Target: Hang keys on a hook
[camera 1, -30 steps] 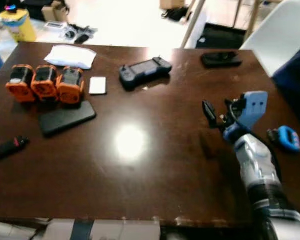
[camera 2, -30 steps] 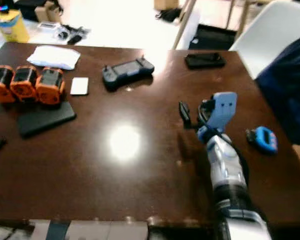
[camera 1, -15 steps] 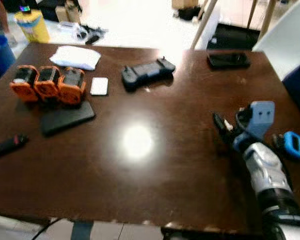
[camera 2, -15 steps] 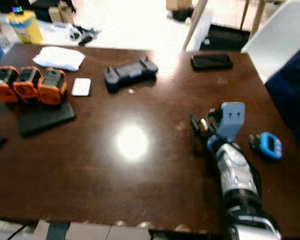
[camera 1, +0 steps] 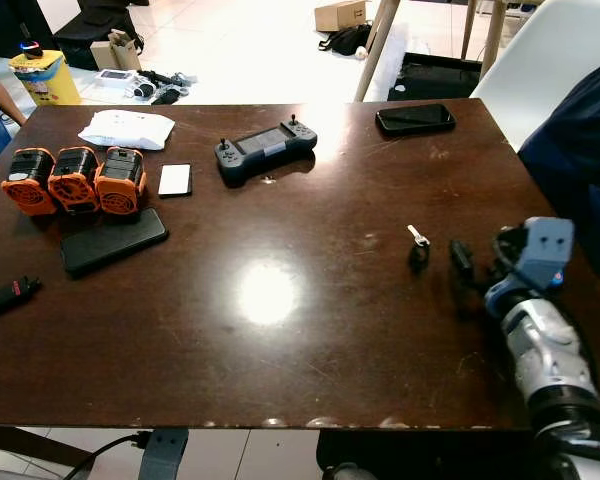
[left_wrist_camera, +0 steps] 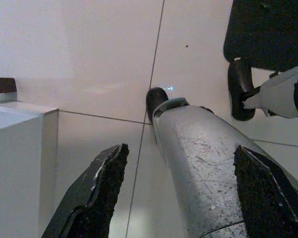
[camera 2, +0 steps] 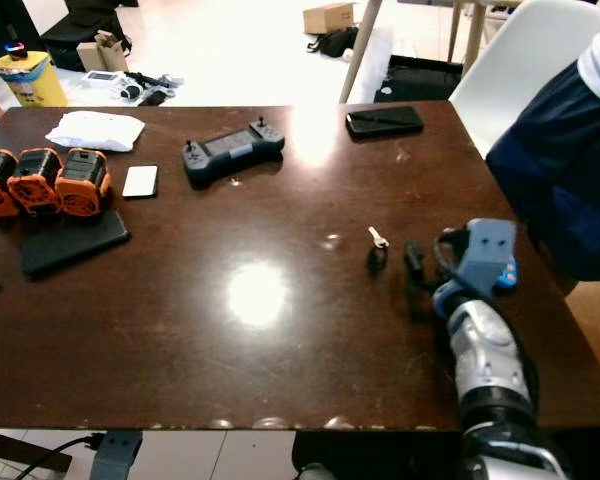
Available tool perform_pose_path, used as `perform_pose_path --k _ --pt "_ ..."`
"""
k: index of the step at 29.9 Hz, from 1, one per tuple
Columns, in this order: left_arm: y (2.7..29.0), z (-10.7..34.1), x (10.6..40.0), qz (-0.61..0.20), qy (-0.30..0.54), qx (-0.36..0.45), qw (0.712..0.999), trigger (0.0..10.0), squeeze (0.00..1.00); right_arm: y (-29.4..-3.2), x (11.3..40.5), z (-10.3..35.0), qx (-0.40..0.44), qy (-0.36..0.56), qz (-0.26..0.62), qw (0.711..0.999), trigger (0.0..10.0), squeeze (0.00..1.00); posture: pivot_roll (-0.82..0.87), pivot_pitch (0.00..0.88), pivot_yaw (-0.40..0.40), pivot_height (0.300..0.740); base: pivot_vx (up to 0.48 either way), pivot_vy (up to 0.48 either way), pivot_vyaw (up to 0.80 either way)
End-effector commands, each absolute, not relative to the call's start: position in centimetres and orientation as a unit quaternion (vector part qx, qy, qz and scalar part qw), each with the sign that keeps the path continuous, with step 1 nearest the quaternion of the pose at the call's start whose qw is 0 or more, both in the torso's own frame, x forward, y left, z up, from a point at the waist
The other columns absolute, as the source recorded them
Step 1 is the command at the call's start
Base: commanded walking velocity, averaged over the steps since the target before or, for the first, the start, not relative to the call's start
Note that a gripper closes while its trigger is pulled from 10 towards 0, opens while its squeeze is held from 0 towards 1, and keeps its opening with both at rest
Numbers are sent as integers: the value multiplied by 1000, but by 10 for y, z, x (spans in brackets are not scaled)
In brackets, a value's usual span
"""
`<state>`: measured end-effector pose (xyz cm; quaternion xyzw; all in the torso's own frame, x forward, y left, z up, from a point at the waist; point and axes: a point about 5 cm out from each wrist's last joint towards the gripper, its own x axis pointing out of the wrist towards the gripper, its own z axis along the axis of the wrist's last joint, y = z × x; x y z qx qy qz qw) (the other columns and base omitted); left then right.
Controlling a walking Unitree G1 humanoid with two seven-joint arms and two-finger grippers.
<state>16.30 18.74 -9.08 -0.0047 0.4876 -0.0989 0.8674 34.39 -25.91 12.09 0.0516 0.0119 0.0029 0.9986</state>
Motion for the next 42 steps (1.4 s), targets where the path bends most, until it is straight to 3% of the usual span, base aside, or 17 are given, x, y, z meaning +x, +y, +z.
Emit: perform_pose_path --k 1,19,20,21,22,23,25,26,42 --pt "190 -96 149 -99 509 -3 855 10000 0 -257 342 117 57 17 11 998 10000 0 -95 108 90 740 0 0 0" --pt "188 -96 150 -107 508 1 855 10000 0 -233 348 111 50 52 44 996 10000 0 -105 102 86 740 0 0 0" --pt "188 -96 150 -107 508 1 855 10000 0 -231 348 107 48 69 39 996 6431 0 -105 102 86 740 0 0 0" --pt "188 -96 150 -107 508 0 855 10000 0 -230 347 101 45 93 29 994 4784 0 -103 105 86 740 0 0 0" --pt "188 -96 150 -107 508 0 855 10000 0 -230 347 101 45 93 29 994 4784 0 -103 105 86 740 0 0 0" --pt "188 -96 150 -106 508 -1 855 10000 0 -229 346 95 45 114 20 992 2784 0 -103 105 86 740 0 0 0" --pt "188 -96 150 -106 508 -2 855 10000 0 -229 346 92 45 127 14 991 2784 0 -103 105 86 740 0 0 0" --pt "188 -96 150 -105 508 -3 855 10000 0 -229 345 88 40 147 6 988 0 0 -101 106 86 740 0 0 0" --pt "188 -97 148 -103 511 -7 853 10000 0 -234 341 85 23 185 -6 982 0 0 -108 114 83 740 0 0 0"
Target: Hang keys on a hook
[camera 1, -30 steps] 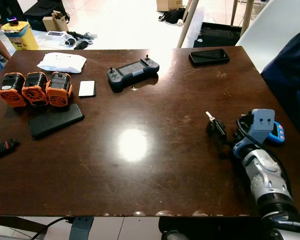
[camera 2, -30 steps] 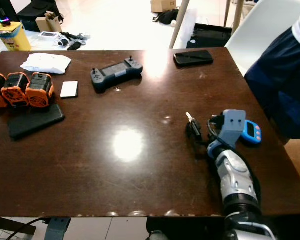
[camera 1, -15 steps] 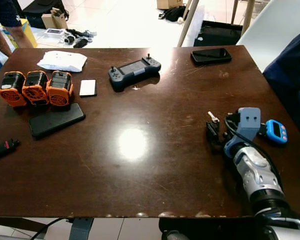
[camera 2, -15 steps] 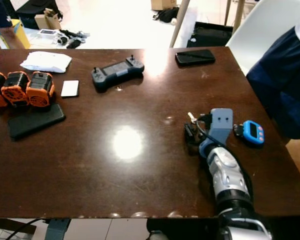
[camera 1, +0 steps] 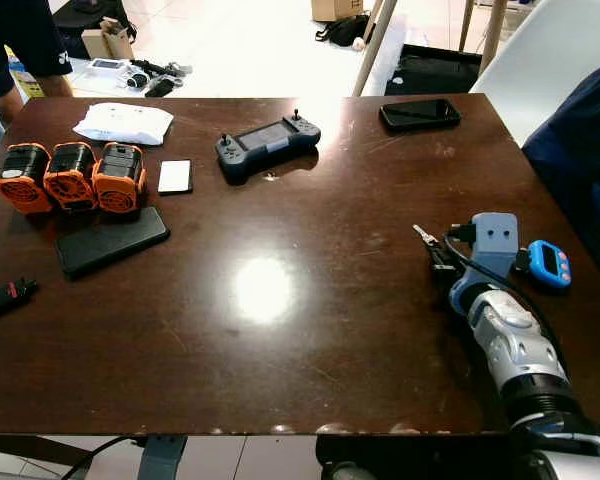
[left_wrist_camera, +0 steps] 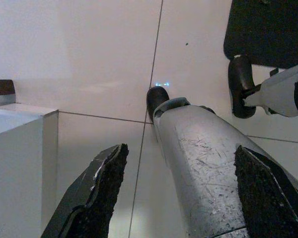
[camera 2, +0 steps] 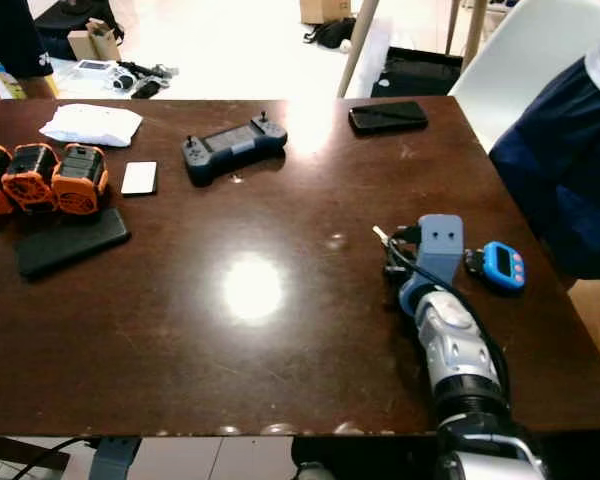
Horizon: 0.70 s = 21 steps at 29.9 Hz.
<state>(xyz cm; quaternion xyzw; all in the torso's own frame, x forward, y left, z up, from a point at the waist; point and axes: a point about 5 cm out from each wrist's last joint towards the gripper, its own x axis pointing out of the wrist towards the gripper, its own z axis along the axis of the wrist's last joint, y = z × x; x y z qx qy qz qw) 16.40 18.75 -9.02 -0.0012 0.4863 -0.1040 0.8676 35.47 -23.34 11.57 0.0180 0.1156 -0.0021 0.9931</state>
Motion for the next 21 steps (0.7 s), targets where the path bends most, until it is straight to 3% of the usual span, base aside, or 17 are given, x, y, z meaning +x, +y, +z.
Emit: perform_pose_path --k 1,14,15,17,19,21 --pt "188 -97 148 -103 511 -7 853 10000 0 -234 341 85 23 185 -6 982 0 0 -108 114 83 740 0 0 0" --pt "186 -97 148 -103 512 -7 853 10000 0 -226 343 99 14 143 44 989 0 0 -111 114 84 740 0 0 0" --pt "187 -97 148 -102 511 -8 853 10000 0 -216 345 110 36 105 87 990 0 0 -111 113 84 740 0 0 0" --pt "187 -97 148 -102 511 -8 853 10000 0 -216 345 110 36 105 87 990 0 0 -111 113 84 740 0 0 0" --pt "187 -97 148 -96 512 -10 854 10000 0 -195 342 137 88 17 188 978 0 0 -110 110 84 740 0 0 0" --pt "187 -97 149 -94 512 -11 854 10000 0 -187 338 149 107 -20 233 966 0 0 -111 101 85 740 0 0 0"
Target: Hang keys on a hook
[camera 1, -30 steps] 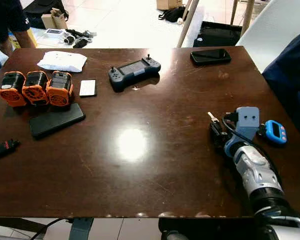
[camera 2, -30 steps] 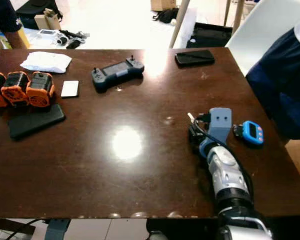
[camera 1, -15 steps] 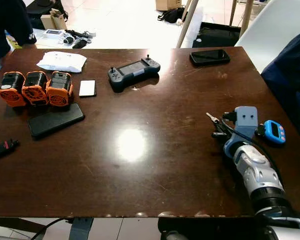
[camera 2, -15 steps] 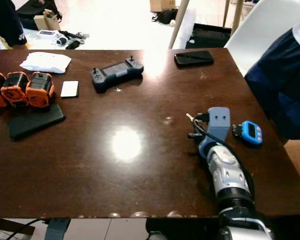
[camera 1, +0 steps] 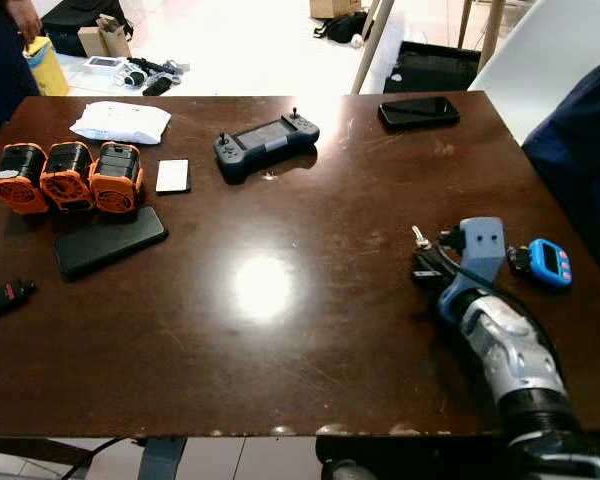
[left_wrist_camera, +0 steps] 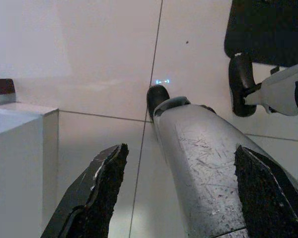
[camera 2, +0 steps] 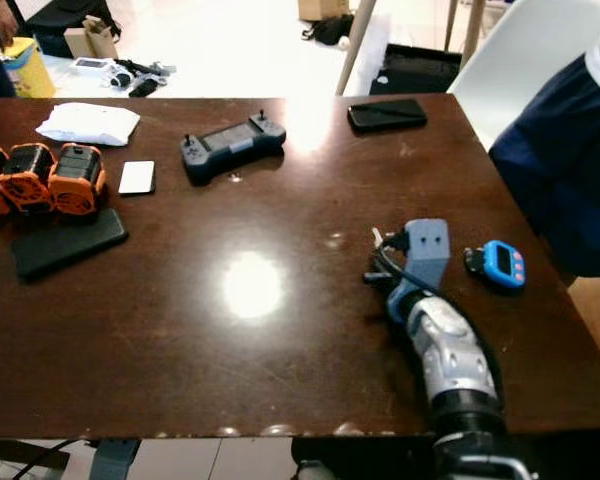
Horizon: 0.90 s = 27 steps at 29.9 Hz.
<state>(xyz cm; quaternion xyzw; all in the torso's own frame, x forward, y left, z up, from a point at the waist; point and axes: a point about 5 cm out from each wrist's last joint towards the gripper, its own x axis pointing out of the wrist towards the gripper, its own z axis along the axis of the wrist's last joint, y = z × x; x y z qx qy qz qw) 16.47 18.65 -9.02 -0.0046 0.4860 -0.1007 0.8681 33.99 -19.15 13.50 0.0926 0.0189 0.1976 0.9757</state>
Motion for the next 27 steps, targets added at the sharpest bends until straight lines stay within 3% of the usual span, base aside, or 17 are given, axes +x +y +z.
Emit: perform_pose_path --k 1,3,10,12,22,27 --pt "187 -97 149 -94 512 -11 854 10000 0 -187 338 149 107 -20 233 966 0 0 -111 101 85 740 0 0 0" --pt "187 -97 149 -92 514 -10 853 10000 0 -179 330 165 123 -62 282 949 0 0 -110 115 82 740 0 0 0" --pt "185 -97 150 -94 517 -7 851 10000 0 -175 326 175 145 -87 308 936 0 0 -115 104 79 740 0 0 0" --pt "184 -97 151 -96 517 -5 851 10000 0 -166 321 180 155 -98 343 921 0 0 -119 93 79 740 0 0 0" --pt "184 -97 153 -94 517 -3 851 10000 0 -156 314 179 149 -91 385 906 0 0 -117 87 74 740 0 0 0" --pt "182 -97 152 -100 522 6 847 10000 0 -134 310 166 142 -55 418 896 0 0 -115 81 75 740 -248 0 0"
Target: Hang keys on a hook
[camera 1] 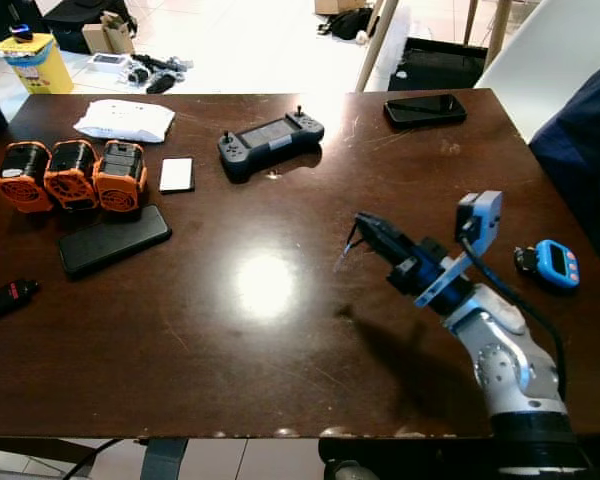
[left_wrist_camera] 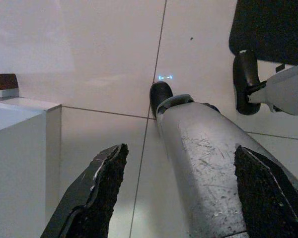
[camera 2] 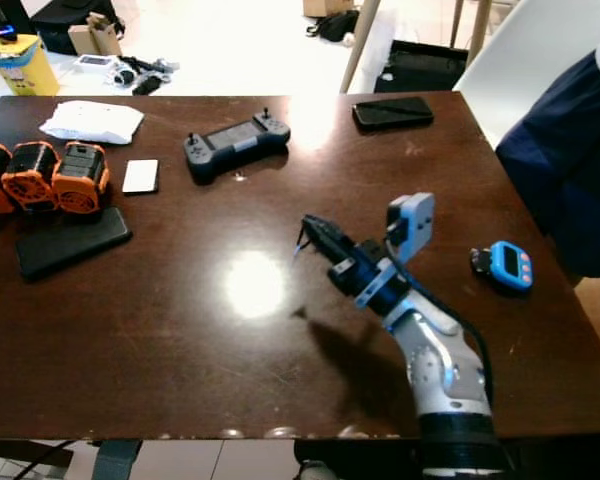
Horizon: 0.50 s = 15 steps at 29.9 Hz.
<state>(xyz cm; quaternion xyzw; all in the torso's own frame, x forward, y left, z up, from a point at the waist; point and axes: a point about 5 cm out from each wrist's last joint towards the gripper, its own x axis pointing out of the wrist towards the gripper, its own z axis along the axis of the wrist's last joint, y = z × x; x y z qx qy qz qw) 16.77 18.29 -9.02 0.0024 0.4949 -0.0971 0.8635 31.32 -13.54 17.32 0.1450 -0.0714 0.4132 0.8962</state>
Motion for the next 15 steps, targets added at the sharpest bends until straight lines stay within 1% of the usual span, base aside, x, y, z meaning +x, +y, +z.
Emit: perform_pose_path --k 1,5,12,15 --pt "182 -97 152 -100 522 6 847 10000 0 -134 310 166 142 -55 418 896 0 0 -115 81 75 740 -416 0 0" --pt "181 -98 151 -103 523 7 846 10000 0 -124 309 160 139 -42 429 892 0 0 -113 77 74 740 -419 0 0" --pt "181 -97 152 -105 521 9 847 10000 0 -122 310 152 100 -18 431 897 0 0 -110 70 80 740 -418 0 0" --pt "181 -97 152 -105 521 10 847 10000 0 -120 310 152 104 -21 432 896 0 0 -109 67 78 740 -411 0 0"
